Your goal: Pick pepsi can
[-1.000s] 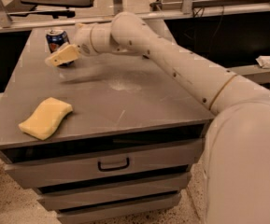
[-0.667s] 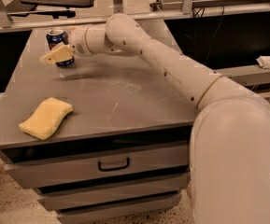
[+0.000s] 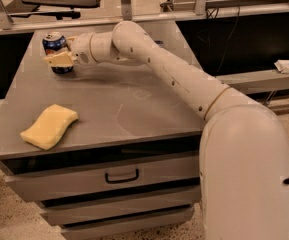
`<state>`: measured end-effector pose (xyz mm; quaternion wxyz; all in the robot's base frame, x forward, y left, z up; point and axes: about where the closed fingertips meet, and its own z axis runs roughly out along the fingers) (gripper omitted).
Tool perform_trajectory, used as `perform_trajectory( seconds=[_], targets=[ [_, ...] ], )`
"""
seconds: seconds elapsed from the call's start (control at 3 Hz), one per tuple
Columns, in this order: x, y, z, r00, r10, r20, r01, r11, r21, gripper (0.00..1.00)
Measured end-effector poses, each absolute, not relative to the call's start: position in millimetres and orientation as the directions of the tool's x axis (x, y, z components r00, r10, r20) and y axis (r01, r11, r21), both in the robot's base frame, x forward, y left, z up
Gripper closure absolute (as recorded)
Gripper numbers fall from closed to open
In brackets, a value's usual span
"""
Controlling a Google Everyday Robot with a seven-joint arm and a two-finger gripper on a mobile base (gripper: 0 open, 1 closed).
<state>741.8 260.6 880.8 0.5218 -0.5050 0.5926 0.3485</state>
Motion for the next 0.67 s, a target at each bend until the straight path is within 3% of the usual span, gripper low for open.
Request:
perform_trajectory(
  seconds=[0.67],
  targets=[
    [707, 240, 949, 0.149, -0.092, -0.985, -0.977, 0.139, -0.161, 1.00]
  ],
)
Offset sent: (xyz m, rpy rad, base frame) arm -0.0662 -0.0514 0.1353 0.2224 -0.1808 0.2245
